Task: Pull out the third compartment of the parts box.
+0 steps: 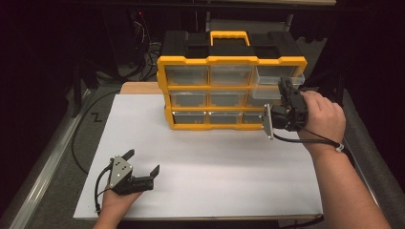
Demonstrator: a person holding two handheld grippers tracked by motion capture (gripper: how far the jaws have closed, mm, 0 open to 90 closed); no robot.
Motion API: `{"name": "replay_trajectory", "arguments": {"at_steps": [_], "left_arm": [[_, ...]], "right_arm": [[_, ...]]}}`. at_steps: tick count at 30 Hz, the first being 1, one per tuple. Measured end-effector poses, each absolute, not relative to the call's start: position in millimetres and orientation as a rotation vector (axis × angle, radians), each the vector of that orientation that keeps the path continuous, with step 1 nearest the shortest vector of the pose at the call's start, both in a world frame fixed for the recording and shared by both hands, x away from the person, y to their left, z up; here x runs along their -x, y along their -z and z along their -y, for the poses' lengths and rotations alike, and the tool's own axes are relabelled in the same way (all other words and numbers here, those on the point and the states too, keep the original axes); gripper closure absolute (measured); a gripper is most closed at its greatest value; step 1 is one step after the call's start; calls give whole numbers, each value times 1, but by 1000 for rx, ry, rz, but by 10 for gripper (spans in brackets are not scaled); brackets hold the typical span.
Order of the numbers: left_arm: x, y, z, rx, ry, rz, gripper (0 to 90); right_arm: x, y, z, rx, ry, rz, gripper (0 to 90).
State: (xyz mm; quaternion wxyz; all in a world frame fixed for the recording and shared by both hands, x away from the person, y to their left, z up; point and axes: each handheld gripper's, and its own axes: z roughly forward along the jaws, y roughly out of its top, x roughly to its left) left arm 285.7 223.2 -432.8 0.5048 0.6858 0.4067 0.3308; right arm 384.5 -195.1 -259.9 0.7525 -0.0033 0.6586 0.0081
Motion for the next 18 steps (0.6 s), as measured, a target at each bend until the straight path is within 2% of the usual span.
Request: {"name": "replay_trajectory", "arguments": {"at_steps": [18], "left_arm": [[-285, 433, -224, -1654, -796, -982, 5]], "right_arm": [[-357, 261, 198, 31, -38, -1409, 811]]}}
